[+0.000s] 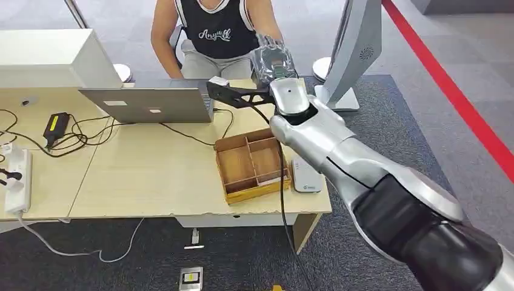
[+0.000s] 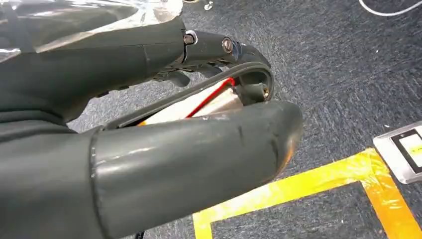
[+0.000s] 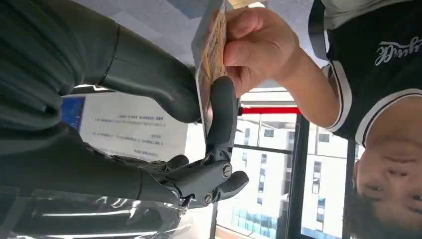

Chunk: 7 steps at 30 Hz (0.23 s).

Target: Pass the card to the sensor for recognition and then transmit it.

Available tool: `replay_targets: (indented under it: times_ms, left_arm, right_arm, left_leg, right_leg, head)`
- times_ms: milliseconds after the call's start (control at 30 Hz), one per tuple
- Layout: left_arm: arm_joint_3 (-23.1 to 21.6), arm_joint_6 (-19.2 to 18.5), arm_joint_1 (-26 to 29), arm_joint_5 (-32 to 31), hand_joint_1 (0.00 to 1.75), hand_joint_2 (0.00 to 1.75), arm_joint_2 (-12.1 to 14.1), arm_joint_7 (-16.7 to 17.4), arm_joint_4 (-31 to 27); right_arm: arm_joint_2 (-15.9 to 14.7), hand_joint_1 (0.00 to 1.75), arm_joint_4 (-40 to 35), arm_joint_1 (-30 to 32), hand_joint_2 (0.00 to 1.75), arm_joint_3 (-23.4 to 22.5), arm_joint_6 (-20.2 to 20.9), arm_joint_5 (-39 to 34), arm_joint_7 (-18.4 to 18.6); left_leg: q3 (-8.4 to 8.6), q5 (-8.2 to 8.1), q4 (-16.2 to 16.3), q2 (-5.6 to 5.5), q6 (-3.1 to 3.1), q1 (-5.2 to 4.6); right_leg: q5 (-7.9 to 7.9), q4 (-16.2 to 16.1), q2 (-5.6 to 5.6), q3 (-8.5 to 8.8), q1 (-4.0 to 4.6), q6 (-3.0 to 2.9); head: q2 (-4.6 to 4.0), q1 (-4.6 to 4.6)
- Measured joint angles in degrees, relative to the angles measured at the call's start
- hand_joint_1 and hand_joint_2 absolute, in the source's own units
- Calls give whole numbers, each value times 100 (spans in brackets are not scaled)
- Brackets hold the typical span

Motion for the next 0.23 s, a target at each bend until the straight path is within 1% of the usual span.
replay_targets:
  times_ms: [33,67,100,133,233]
  left_arm:
    - [0,0,1,13,0,0,0,0,0]
    - [0,4,1,31,0,0,2,0,0]
    - [0,9,0,57,0,0,2,0,0]
    - [0,9,0,63,0,0,4,0,0]
    - [-2,11,0,85,0,0,7,4,0]
  right_arm:
    - [4,169,22,-3,175,7,4,-13,0]
    - [15,45,44,-7,175,13,11,-22,0]
    - [26,0,68,-11,175,24,26,-31,0]
    - [35,0,81,-13,0,37,42,-31,0]
    - [59,0,122,-13,0,72,-44,-15,74]
  left_leg:
    - [0,0,0,0,0,0]
    - [0,0,0,0,0,0]
    - [0,0,0,0,0,0]
    - [0,0,0,0,0,0]
    - [0,0,0,1,0,0]
  right_leg:
    - [0,0,0,0,0,0]
    - [0,0,0,0,0,0]
    - [0,0,0,0,0,0]
    - [0,0,0,0,0,0]
    - [0,0,0,0,0,0]
  head:
    - [-2,0]
    - [-2,0]
    - [0,0]
    - [-2,0]
    - [0,0]
